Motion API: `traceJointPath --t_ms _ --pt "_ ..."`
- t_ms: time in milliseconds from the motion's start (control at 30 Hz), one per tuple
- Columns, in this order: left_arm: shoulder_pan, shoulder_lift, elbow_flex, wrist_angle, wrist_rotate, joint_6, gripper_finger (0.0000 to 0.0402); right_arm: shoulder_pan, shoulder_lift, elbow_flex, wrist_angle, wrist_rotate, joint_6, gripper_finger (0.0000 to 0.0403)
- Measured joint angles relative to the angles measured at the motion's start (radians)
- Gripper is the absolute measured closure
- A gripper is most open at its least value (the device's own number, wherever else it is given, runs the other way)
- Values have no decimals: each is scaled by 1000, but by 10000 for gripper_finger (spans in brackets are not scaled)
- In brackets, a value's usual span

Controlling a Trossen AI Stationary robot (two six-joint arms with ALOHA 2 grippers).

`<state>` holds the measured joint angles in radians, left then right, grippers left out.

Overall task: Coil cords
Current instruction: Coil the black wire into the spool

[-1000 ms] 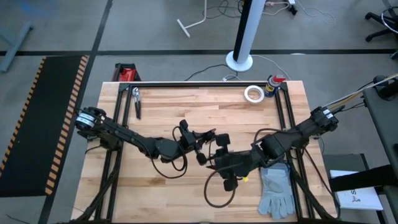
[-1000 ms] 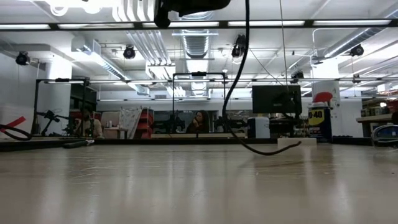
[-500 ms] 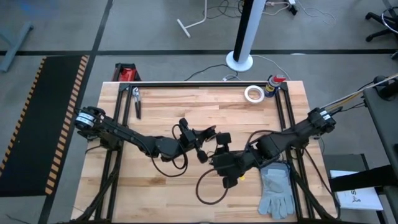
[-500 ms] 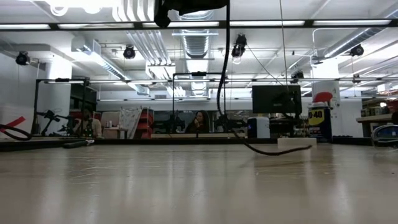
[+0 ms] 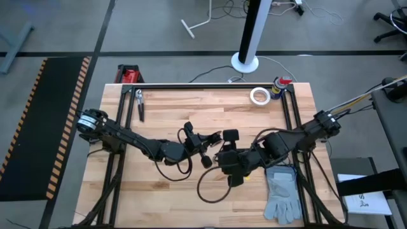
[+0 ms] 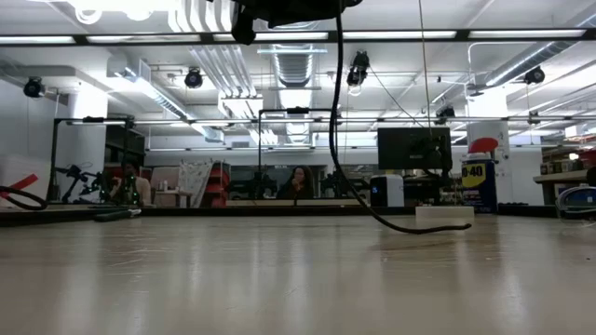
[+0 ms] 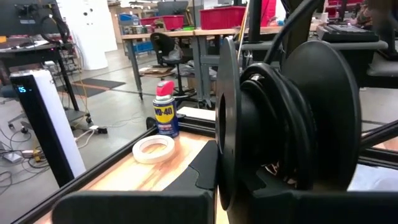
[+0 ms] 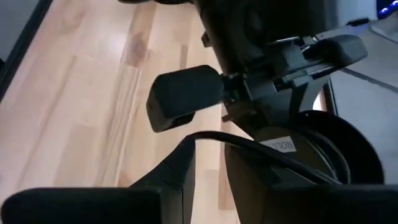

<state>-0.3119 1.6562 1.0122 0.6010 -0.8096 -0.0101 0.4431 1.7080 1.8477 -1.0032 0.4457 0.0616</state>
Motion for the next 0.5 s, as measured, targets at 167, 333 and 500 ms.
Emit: traceJointPath --t_ms 167,333,500 --pt "-1 0 0 -2 13 -4 402 -3 13 67 -43 -8 -2 333" --pt "-5 5 0 0 35 -5 402 -28 13 103 -62 -12 -35 341" --pt "-5 6 1 23 54 4 402 -75 13 104 -27 -80 -80 346"
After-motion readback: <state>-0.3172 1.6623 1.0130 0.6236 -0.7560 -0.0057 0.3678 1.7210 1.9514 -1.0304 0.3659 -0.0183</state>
